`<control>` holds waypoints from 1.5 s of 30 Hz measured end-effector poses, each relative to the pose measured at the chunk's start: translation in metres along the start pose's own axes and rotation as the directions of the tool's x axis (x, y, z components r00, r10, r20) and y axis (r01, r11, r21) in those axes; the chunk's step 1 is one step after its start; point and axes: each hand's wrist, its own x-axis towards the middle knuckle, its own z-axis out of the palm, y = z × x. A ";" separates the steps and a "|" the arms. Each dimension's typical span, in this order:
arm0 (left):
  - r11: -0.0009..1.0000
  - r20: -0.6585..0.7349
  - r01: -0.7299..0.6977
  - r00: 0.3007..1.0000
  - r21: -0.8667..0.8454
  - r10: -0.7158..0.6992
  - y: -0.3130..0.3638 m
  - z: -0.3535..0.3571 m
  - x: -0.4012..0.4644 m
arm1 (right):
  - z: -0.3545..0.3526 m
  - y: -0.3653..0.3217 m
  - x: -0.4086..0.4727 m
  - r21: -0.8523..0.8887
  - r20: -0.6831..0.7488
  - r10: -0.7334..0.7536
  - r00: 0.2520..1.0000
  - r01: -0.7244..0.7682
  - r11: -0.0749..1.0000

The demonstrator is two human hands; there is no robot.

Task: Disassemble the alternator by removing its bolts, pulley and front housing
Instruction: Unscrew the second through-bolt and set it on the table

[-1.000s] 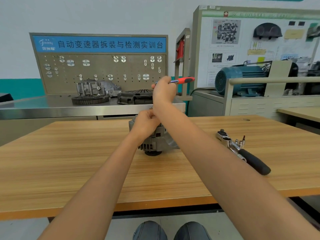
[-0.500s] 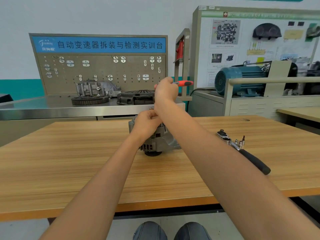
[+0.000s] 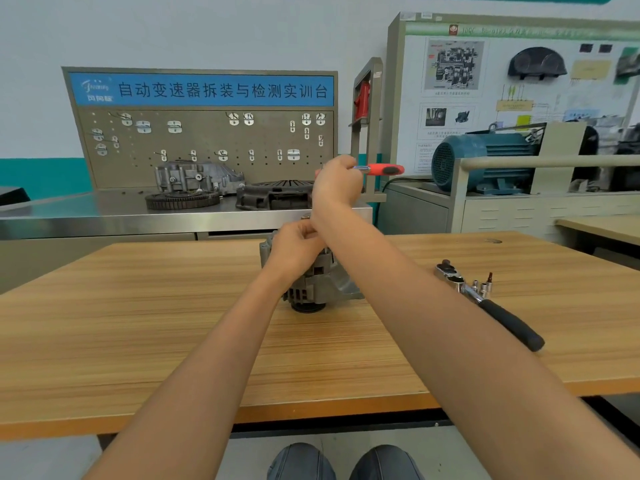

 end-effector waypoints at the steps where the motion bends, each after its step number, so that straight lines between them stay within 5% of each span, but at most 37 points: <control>1: 1.000 0.013 -0.008 1.000 -0.015 0.008 0.001 0.000 -0.001 | -0.001 -0.002 0.003 -0.034 0.074 0.046 0.996 -0.043 0.998; 4: 0.997 0.066 -0.005 0.998 -0.083 0.011 0.002 -0.001 -0.001 | -0.009 -0.013 0.008 -0.164 0.439 0.248 0.864 -0.195 0.967; 6: 0.996 0.077 -0.006 0.997 -0.089 0.013 0.001 -0.002 0.000 | -0.012 -0.016 0.010 -0.192 0.531 0.273 0.802 -0.200 0.961; 8: 0.996 0.083 -0.010 0.996 -0.087 0.017 0.000 -0.002 0.000 | -0.009 -0.014 0.006 -0.168 0.484 0.250 0.839 -0.191 0.967; 11: 1.000 0.008 0.008 1.000 0.008 -0.008 0.001 -0.002 0.001 | 0.000 -0.002 -0.008 -0.032 0.167 0.053 0.985 -0.048 0.998; 14: 0.991 -0.053 0.049 0.998 0.122 -0.043 -0.001 0.001 0.002 | 0.004 0.005 -0.012 0.075 -0.085 -0.096 0.992 0.102 0.992; 18: 1.000 0.023 -0.018 1.000 -0.008 0.018 -0.001 -0.001 0.000 | 0.000 -0.007 -0.003 -0.103 0.164 0.109 0.980 -0.093 0.990; 23: 0.997 0.114 -0.009 0.993 -0.078 0.018 -0.001 -0.005 0.000 | -0.009 -0.015 0.007 -0.194 0.510 0.284 0.812 -0.213 0.958; 25: 0.997 0.113 -0.014 0.993 -0.071 0.022 0.000 -0.006 -0.001 | -0.006 -0.011 0.001 -0.144 0.425 0.228 0.876 -0.183 0.973; 27: 0.999 0.056 -0.026 0.998 -0.036 0.028 0.000 -0.005 -0.001 | 0.000 -0.003 -0.006 -0.029 0.186 0.070 0.980 -0.066 0.997; 30: 0.998 0.001 -0.006 1.000 0.056 0.006 -0.001 -0.003 0.001 | 0.005 0.003 -0.007 0.165 -0.099 -0.047 0.994 0.062 0.984; 37: 0.999 0.102 -0.031 0.994 -0.034 0.035 0.004 -0.007 -0.002 | -0.004 -0.013 0.007 0.070 0.234 0.258 0.938 -0.281 0.957; 42: 0.991 0.085 -0.015 0.996 -0.132 0.027 0.000 -0.006 -0.002 | -0.015 -0.015 0.017 0.019 0.416 0.279 0.866 -0.315 0.949; 45: 0.993 0.048 -0.012 0.999 -0.119 0.018 -0.001 -0.004 0.000 | -0.011 -0.017 0.011 0.003 0.326 0.279 0.903 -0.296 0.955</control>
